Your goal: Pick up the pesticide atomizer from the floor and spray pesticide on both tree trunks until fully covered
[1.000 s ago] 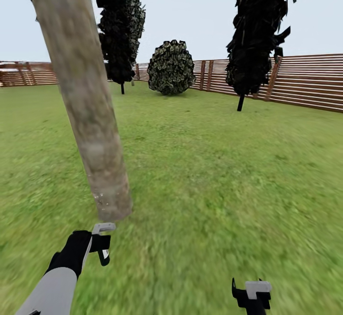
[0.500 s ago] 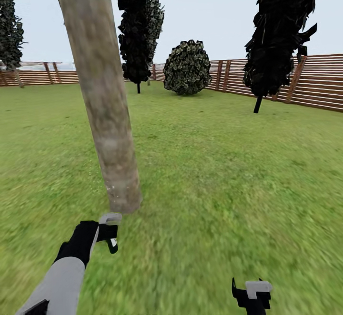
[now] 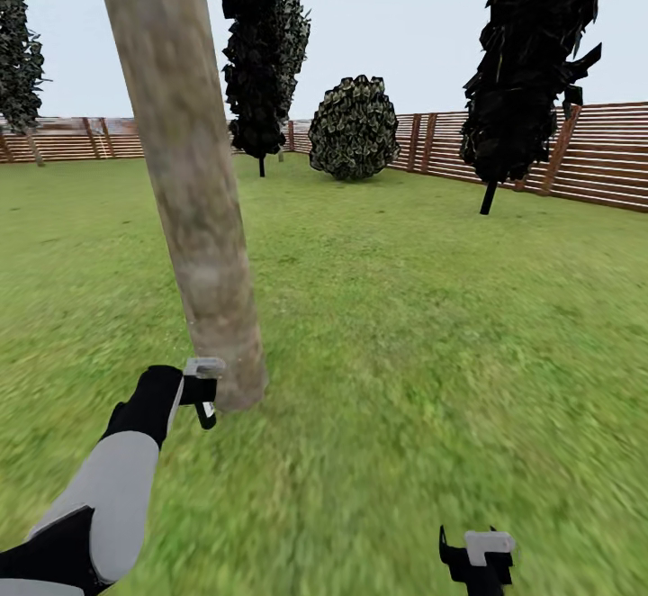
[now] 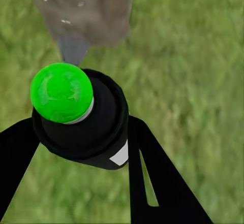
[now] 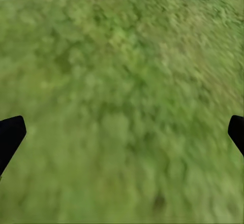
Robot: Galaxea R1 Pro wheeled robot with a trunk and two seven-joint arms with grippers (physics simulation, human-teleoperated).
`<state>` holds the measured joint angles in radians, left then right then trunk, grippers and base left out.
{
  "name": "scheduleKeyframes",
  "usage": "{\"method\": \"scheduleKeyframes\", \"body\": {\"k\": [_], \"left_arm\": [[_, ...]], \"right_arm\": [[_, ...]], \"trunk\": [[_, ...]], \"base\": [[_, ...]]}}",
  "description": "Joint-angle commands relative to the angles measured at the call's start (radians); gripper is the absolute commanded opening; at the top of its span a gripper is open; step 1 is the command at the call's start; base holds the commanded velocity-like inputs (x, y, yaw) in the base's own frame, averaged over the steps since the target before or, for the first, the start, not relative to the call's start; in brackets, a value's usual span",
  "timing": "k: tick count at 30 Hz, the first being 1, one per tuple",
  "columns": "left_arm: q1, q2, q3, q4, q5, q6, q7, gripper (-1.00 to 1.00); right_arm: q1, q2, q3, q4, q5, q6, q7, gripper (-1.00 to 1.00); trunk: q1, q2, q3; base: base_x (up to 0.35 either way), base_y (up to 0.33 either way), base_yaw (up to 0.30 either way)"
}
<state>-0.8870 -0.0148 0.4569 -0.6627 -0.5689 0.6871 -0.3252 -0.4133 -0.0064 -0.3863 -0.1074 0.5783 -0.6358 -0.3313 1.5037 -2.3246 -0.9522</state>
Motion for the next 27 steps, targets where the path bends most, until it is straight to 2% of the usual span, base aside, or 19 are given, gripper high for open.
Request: {"method": "scheduleKeyframes", "body": {"k": [1, 9, 11, 12, 13, 14, 16, 19, 20, 22, 24, 26, 27], "left_arm": [[-0.001, -0.002, 0.005, -0.002, -0.011, 0.003, -0.009, -1.00], [-0.004, 0.015, 0.001, -0.003, -0.016, 0.003, -0.008, -1.00], [0.003, 0.068, -0.001, -0.003, -0.014, 0.000, -0.009, -1.00], [0.005, 0.087, -0.002, -0.001, -0.013, -0.004, -0.010, -1.00], [0.007, 0.094, -0.003, 0.004, -0.013, -0.008, -0.011, -1.00], [0.011, 0.095, -0.002, 0.008, -0.012, -0.010, -0.012, -1.00], [0.045, 0.055, -0.026, 0.010, -0.011, -0.012, -0.015, -1.00], [0.051, 0.023, -0.073, 0.000, -0.009, -0.007, -0.015, -1.00], [0.046, 0.019, -0.086, -0.008, -0.006, -0.001, -0.016, -1.00], [0.041, 0.024, -0.088, -0.035, -0.004, 0.003, -0.034, -1.00], [0.035, 0.040, -0.081, -0.078, -0.006, 0.006, -0.074, -1.00], [0.030, 0.094, -0.069, -0.136, -0.004, 0.050, -0.131, -1.00], [0.027, 0.110, -0.067, -0.156, -0.004, 0.073, -0.147, -1.00]], "right_arm": [[-0.001, 0.000, -0.005, 0.002, 0.011, -0.002, -0.006, 1.00], [-0.001, 0.001, -0.005, 0.002, 0.011, -0.002, -0.005, 1.00], [-0.001, 0.001, -0.005, 0.002, 0.011, -0.001, -0.005, 1.00], [-0.001, 0.000, -0.005, 0.002, 0.011, -0.001, -0.005, 1.00], [-0.001, 0.000, -0.005, 0.002, 0.011, -0.001, -0.005, 1.00], [-0.001, 0.001, -0.005, 0.002, 0.011, -0.001, -0.005, 1.00], [-0.001, 0.001, -0.005, 0.002, 0.011, -0.001, -0.005, 1.00], [-0.001, 0.001, -0.005, 0.002, 0.011, -0.001, -0.005, 1.00], [-0.001, 0.001, -0.005, 0.002, 0.011, -0.001, -0.005, 1.00], [-0.001, 0.001, -0.005, 0.002, 0.011, -0.001, -0.005, 1.00], [-0.001, 0.001, -0.005, 0.002, 0.011, -0.001, -0.005, 1.00], [-0.001, 0.001, -0.005, 0.002, 0.011, -0.001, -0.005, 1.00], [-0.001, 0.001, -0.005, 0.002, 0.011, -0.001, -0.005, 1.00]], "trunk": [[0.000, 0.000, -0.001], [0.000, 0.000, -0.001], [0.000, 0.000, -0.001], [0.000, 0.000, -0.001], [0.000, 0.000, -0.001], [0.000, 0.000, -0.001], [0.000, 0.000, -0.001], [0.000, 0.000, -0.001], [0.000, 0.000, -0.001], [0.000, 0.000, -0.001], [0.000, 0.000, -0.001], [0.000, 0.000, -0.001], [0.000, 0.000, -0.001]], "base": [[0.337, 0.000, 0.000], [0.279, 0.000, 0.000], [0.028, 0.000, 0.000], [0.010, 0.000, 0.000], [0.005, 0.000, 0.000], [0.003, 0.000, 0.000], [0.000, 0.000, 0.000], [0.000, 0.000, 0.000], [0.000, 0.000, 0.000], [0.000, 0.000, 0.000], [0.000, 0.000, 0.000], [0.000, 0.000, 0.000], [0.000, 0.000, 0.000]]}}
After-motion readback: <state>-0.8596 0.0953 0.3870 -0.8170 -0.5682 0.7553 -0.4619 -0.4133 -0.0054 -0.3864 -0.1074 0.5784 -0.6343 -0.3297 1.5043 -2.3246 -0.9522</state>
